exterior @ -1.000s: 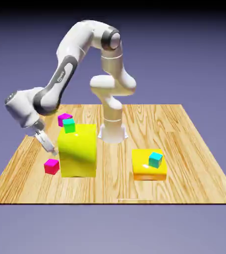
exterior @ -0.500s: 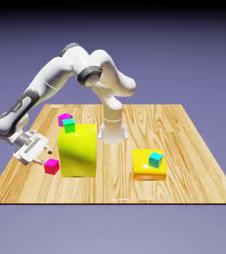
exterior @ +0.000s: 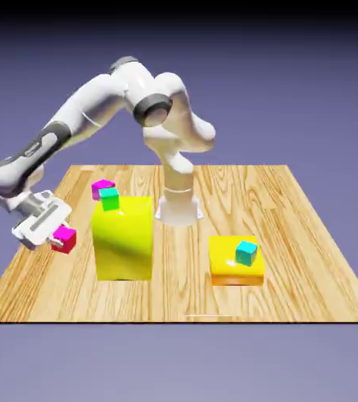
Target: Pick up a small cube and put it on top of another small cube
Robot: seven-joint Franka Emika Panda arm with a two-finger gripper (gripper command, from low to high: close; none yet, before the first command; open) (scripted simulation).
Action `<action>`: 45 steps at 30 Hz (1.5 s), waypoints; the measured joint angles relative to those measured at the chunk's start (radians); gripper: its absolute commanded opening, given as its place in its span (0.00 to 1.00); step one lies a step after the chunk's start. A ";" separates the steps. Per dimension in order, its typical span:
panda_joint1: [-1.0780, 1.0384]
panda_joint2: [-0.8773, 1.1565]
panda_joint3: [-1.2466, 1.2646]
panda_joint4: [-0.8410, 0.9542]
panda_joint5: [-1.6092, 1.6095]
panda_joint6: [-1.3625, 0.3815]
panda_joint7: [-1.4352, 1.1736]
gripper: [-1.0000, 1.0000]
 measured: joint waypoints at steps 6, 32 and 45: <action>0.146 -0.180 0.121 -0.029 -0.162 0.091 0.188 0.00; -0.087 -0.282 1.063 -0.104 -0.389 0.149 0.242 0.00; -0.241 -0.251 1.455 -0.162 -0.420 0.182 0.182 0.00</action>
